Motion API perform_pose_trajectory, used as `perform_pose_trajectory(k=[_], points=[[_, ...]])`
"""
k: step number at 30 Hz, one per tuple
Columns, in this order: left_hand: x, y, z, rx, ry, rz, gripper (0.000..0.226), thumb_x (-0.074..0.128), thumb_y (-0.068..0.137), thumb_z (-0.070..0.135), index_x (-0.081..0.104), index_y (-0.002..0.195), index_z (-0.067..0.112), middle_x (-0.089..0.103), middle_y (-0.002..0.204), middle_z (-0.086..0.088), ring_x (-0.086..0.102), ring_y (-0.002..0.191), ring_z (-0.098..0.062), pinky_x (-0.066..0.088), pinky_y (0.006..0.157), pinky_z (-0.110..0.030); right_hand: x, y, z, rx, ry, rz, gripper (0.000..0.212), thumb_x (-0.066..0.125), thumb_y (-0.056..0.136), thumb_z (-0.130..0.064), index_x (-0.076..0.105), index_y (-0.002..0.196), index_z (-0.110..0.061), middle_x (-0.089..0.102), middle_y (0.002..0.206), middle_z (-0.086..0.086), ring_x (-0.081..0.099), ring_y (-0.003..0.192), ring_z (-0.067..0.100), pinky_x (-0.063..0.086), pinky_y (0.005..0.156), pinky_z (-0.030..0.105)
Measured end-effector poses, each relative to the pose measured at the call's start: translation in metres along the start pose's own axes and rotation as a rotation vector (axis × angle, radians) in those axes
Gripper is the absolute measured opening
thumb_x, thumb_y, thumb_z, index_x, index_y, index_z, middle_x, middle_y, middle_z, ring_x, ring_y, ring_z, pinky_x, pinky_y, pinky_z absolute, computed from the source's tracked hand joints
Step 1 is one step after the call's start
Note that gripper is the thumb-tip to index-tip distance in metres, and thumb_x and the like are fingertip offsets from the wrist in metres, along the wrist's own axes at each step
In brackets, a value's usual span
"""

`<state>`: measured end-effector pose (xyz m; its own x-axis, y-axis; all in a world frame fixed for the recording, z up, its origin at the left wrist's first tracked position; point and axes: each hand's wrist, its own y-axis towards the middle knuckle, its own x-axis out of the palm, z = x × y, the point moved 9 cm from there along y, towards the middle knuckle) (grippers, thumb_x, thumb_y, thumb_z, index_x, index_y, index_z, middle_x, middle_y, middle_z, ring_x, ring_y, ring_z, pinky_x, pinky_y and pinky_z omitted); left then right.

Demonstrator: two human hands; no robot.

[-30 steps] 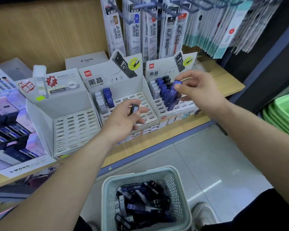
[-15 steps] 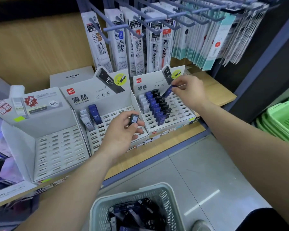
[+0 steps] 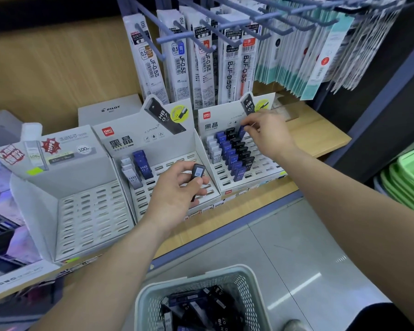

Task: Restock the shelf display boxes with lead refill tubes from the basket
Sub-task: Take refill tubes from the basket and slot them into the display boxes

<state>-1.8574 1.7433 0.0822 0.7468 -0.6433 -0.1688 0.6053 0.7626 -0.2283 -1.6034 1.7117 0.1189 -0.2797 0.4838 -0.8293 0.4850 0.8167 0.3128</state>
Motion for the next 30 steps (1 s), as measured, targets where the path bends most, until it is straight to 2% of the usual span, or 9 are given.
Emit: perform_pose_trajectory(k=[4, 9, 12, 14, 16, 20, 23, 28, 30], points=[[-0.001, -0.001, -0.001, 0.001, -0.007, -0.01, 0.021, 0.052, 0.102, 0.006, 0.062, 0.106, 0.024, 0.076, 0.094, 0.005, 0.073, 0.082, -0.013, 0.06, 0.077, -0.03, 0.001, 0.001, 0.003, 0.001, -0.025, 0.014, 0.025, 0.057, 0.097, -0.009, 0.074, 0.114, -0.017, 0.066, 0.105, 0.009, 0.06, 0.095, 0.029, 0.046, 0.092, 0.035], [-0.007, -0.002, -0.003, -0.005, -0.01, -0.004, 0.023, 0.052, 0.102, 0.004, 0.063, 0.107, 0.023, 0.076, 0.096, 0.003, 0.073, 0.082, -0.013, 0.061, 0.076, -0.026, 0.014, -0.004, 0.004, -0.008, -0.013, -0.103, 0.032, 0.053, 0.098, -0.012, 0.069, 0.125, -0.018, 0.063, 0.118, 0.012, 0.059, 0.103, 0.027, 0.041, 0.093, 0.027], [-0.009, -0.003, -0.002, -0.01, -0.031, -0.001, 0.023, 0.052, 0.101, 0.003, 0.064, 0.106, 0.022, 0.075, 0.099, -0.001, 0.074, 0.085, -0.015, 0.06, 0.078, -0.025, 0.002, -0.006, 0.002, 0.037, 0.006, -0.078, 0.033, 0.053, 0.097, -0.016, 0.067, 0.126, -0.02, 0.06, 0.113, 0.005, 0.06, 0.098, 0.024, 0.047, 0.094, 0.033], [-0.008, -0.003, -0.001, -0.007, -0.038, -0.006, 0.023, 0.053, 0.101, 0.002, 0.065, 0.103, 0.021, 0.076, 0.099, -0.003, 0.074, 0.087, -0.017, 0.06, 0.082, -0.028, -0.016, -0.014, -0.012, 0.041, 0.057, -0.007, 0.029, 0.056, 0.096, -0.016, 0.069, 0.122, -0.019, 0.061, 0.107, 0.001, 0.062, 0.089, 0.018, 0.051, 0.09, 0.036], [-0.006, -0.003, 0.0, 0.002, -0.038, -0.018, 0.023, 0.054, 0.1, 0.001, 0.067, 0.102, 0.02, 0.076, 0.098, -0.004, 0.074, 0.086, -0.016, 0.06, 0.083, -0.03, -0.025, -0.03, -0.036, 0.037, 0.141, -0.016, 0.02, 0.058, 0.097, -0.02, 0.071, 0.112, -0.021, 0.066, 0.1, -0.005, 0.062, 0.079, 0.009, 0.052, 0.083, 0.031], [0.004, -0.007, 0.009, 0.049, -0.046, -0.07, 0.024, 0.057, 0.097, 0.0, 0.072, 0.101, 0.018, 0.076, 0.096, -0.009, 0.074, 0.087, -0.018, 0.06, 0.083, -0.03, -0.002, -0.07, -0.091, 0.083, 0.426, -0.323, 0.02, 0.056, 0.101, -0.03, 0.069, 0.089, -0.02, 0.07, 0.074, -0.001, 0.065, 0.062, 0.009, 0.055, 0.063, 0.031], [0.009, -0.012, 0.019, 0.117, -0.039, -0.098, 0.024, 0.062, 0.094, 0.001, 0.076, 0.095, 0.021, 0.077, 0.093, -0.007, 0.074, 0.091, -0.024, 0.059, 0.086, -0.033, 0.004, -0.081, -0.108, 0.109, 0.473, -0.357, 0.032, 0.059, 0.098, -0.039, 0.066, 0.075, -0.018, 0.069, 0.066, 0.007, 0.063, 0.053, 0.017, 0.052, 0.056, 0.032], [0.006, -0.018, 0.021, 0.123, -0.07, -0.061, 0.023, 0.073, 0.088, 0.005, 0.073, 0.103, 0.023, 0.075, 0.097, -0.005, 0.073, 0.089, -0.024, 0.061, 0.082, -0.036, -0.011, -0.092, -0.097, 0.271, 0.726, -0.29, 0.009, 0.066, 0.095, -0.015, 0.07, 0.094, -0.006, 0.067, 0.07, 0.012, 0.064, 0.06, 0.02, 0.057, 0.068, 0.041], [0.004, -0.02, 0.021, 0.117, -0.044, -0.056, 0.024, 0.074, 0.087, 0.004, 0.07, 0.101, 0.024, 0.073, 0.097, -0.008, 0.073, 0.08, -0.026, 0.062, 0.077, -0.037, -0.014, -0.097, -0.089, 0.33, 0.812, -0.277, 0.016, 0.068, 0.092, -0.004, 0.065, 0.107, -0.003, 0.068, 0.074, 0.013, 0.068, 0.068, 0.025, 0.059, 0.076, 0.046]])
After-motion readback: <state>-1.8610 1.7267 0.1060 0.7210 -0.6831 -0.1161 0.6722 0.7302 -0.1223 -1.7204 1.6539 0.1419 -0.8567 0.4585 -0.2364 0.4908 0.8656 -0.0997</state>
